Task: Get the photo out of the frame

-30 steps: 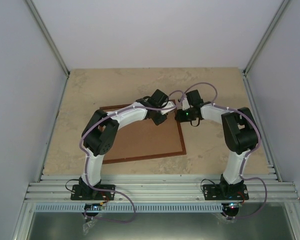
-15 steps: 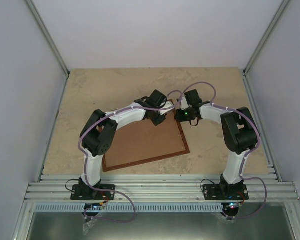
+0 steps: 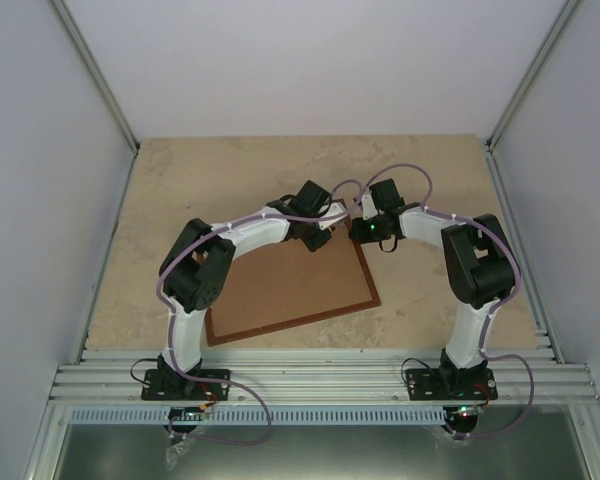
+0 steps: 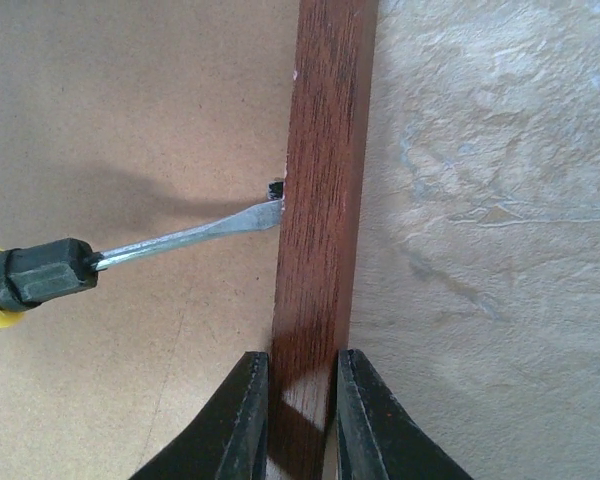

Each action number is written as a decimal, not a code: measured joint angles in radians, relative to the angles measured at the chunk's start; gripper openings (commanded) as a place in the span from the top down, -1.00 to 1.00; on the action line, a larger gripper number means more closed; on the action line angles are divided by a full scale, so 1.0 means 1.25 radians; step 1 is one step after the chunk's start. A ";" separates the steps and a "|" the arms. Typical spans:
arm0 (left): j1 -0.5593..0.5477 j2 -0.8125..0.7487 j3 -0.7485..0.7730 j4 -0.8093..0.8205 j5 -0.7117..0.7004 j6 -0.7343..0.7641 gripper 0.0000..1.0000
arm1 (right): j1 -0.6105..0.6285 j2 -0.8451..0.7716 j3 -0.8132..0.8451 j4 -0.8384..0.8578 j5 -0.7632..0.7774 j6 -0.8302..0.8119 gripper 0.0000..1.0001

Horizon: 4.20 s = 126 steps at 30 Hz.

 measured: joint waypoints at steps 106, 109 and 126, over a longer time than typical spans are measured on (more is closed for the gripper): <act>0.023 0.075 0.217 -0.222 0.034 0.004 1.00 | 0.009 0.017 0.018 0.013 0.006 -0.013 0.99; 0.023 0.076 0.217 -0.219 0.042 -0.018 1.00 | 0.008 0.017 0.018 0.013 0.006 -0.013 0.99; -0.006 0.098 0.353 -0.117 0.098 -0.197 1.00 | 0.006 0.017 0.018 0.017 -0.006 -0.006 0.99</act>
